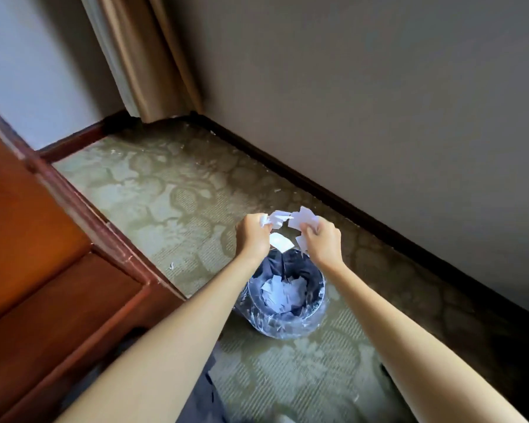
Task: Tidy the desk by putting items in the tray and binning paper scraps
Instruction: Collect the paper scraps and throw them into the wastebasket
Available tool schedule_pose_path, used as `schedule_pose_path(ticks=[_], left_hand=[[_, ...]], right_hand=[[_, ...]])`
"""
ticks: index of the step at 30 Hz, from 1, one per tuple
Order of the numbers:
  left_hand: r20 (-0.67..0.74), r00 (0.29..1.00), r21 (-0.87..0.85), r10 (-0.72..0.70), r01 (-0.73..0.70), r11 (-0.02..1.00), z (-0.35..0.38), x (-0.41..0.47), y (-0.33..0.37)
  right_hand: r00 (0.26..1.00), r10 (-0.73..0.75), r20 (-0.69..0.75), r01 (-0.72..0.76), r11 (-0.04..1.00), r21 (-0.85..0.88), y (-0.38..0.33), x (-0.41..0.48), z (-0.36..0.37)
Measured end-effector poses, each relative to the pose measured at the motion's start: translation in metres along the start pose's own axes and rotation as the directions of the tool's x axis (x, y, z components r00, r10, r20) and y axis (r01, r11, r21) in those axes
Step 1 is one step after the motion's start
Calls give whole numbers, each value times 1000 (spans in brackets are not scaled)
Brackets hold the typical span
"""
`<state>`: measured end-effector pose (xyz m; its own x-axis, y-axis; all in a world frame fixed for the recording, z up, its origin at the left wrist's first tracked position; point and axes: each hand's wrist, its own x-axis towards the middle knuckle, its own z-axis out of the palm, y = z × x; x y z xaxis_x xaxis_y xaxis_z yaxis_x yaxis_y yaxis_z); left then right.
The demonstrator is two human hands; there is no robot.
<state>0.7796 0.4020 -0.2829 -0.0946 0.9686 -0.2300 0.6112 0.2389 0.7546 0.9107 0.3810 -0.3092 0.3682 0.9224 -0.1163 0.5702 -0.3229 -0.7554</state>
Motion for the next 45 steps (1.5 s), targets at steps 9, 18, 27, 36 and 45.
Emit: schedule_pose_path(ticks=[9,18,27,36,45], left_hand=[[98,963,143,-252,237,961,80,54,-68],[228,852,114,-471,457,882,134,80,-132],[394,775,112,-495,494,862,138,86,-137],[477,759,168,-443,416,894,126,81,-120],[440,796,270,-415,324,907,101,68,-110]], right_hand=[[942,277,190,-252,957,-146,87,25,65],[828,455,328,-430,890,-149,135,39,120],[701,576,421,-537,814,-220,143,47,133],[702,541,463,-579,812,-72,129,59,126],[680,517,521,-564,822,-79,108,51,112]])
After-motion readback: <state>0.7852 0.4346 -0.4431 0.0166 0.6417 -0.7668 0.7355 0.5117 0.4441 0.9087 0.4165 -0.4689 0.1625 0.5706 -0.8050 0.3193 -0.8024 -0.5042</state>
